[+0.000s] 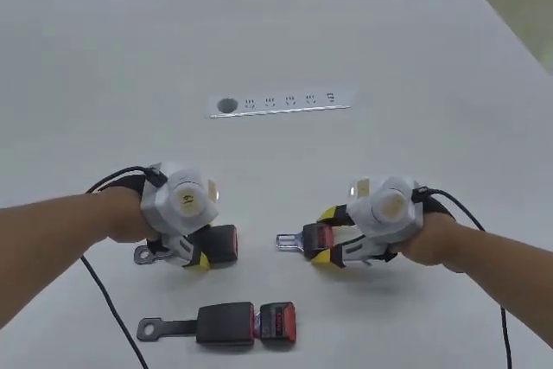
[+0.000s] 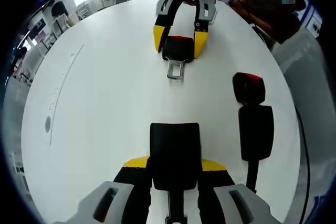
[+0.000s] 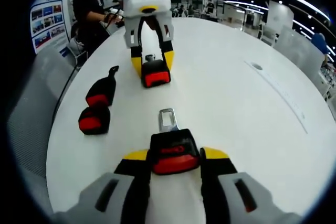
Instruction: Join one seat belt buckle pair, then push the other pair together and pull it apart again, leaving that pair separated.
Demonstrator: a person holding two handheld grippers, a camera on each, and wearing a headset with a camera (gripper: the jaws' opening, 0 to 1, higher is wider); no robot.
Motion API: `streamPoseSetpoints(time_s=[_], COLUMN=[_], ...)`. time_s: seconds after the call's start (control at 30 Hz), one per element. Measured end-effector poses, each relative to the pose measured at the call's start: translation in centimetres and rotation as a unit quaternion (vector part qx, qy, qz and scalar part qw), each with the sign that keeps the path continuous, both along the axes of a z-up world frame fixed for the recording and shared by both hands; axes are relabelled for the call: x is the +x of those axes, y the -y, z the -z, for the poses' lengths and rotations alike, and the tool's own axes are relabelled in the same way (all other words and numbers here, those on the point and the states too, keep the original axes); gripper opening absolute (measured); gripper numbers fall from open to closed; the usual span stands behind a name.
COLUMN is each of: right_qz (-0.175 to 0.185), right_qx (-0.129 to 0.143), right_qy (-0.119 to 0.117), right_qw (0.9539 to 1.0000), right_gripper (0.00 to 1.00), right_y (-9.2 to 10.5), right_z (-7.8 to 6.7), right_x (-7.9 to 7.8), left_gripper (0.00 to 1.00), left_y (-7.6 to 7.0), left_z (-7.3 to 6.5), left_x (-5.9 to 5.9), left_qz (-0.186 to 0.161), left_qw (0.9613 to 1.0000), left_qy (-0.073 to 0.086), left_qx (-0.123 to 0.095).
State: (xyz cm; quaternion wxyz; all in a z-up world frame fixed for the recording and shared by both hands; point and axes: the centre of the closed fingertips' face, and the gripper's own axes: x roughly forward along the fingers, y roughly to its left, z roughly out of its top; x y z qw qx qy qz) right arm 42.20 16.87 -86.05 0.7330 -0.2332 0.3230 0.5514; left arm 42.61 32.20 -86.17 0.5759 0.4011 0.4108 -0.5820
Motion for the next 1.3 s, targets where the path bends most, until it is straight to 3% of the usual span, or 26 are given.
streamPoseSetpoints(time_s=[0.23, 0.4, 0.8, 1.17, 1.3], right_qz=[0.004, 0.006, 0.014, 0.015, 0.019], right_qx=[-0.011, -0.005, -0.015, -0.019, -0.017], right_qy=[-0.009, 0.000, -0.009, -0.012, -0.024], right_qw=[0.9999, 1.0000, 0.9997, 0.9996, 0.9994], right_gripper=[0.38, 0.38, 0.38, 0.38, 0.39], right_y=[2.5, 3.5, 5.8, 5.9, 5.9], right_z=[0.0, -0.1, 0.2, 0.1, 0.0], right_x=[-0.5, -0.6, -1.2, -1.0, -0.9], left_gripper=[0.34, 0.35, 0.34, 0.34, 0.35], left_y=[0.0, 0.1, 0.1, 0.2, 0.2], left_z=[0.0, 0.0, 0.1, 0.0, 0.0], left_x=[0.0, 0.0, -0.1, -0.1, 0.0], left_qz=[-0.002, -0.004, -0.008, -0.011, -0.012], left_qw=[1.0000, 1.0000, 1.0000, 0.9999, 0.9999], left_qy=[0.000, -0.001, 0.000, 0.002, 0.001], left_qx=[0.000, -0.002, -0.003, -0.003, -0.003])
